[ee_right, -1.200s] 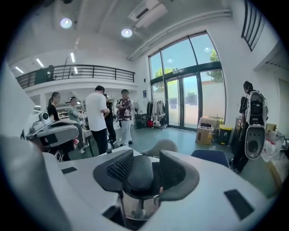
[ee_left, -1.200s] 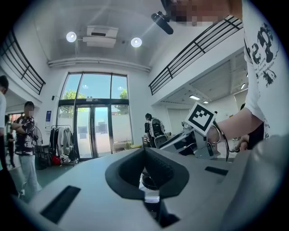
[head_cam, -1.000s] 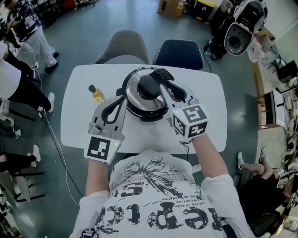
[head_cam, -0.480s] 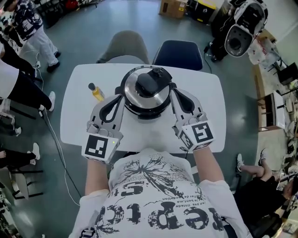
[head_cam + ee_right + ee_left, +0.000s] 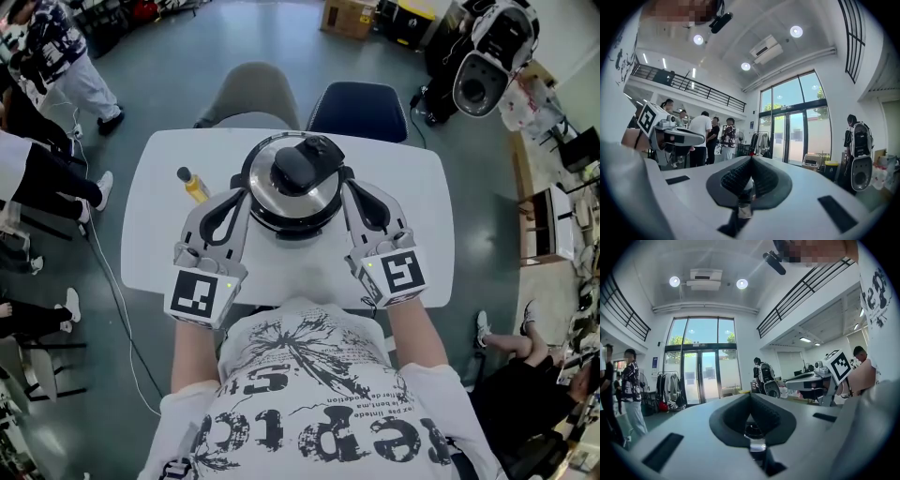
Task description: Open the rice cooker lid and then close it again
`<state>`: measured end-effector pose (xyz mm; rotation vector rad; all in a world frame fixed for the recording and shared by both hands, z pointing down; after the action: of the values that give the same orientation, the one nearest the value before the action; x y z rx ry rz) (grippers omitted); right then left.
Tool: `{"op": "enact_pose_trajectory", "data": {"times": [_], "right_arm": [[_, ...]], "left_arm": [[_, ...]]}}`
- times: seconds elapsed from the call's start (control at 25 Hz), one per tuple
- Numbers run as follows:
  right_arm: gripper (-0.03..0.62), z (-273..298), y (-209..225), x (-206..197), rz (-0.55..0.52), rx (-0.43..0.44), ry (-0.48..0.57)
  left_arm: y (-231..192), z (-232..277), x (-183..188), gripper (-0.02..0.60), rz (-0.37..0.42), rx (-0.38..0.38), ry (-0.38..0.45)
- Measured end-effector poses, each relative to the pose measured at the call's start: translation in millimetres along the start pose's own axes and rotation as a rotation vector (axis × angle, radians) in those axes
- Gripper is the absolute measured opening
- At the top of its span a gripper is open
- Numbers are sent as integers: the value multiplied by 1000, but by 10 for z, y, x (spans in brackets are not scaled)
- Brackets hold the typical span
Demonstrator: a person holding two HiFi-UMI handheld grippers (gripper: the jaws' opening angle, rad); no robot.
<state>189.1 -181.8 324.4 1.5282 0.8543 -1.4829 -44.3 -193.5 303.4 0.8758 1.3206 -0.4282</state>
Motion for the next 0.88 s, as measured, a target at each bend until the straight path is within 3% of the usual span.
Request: {"op": "enact_pose_trajectory", "data": {"times": [0.88], "right_arm": [[11,-48,-17,20,-20,-1,-11]], "left_arm": [[61,-13,-24,14,21,-15,-39]]}}
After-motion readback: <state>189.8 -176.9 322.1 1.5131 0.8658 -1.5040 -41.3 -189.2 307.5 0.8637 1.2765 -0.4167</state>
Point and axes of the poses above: the fingertips, and each gripper's own axes: z forward along the fingers, y to its right, x out of its top, the point moved 8 cm from there along -z, backward along the fingers, and after that the axes turned 11 degrees about z, right-handed, at the moved point
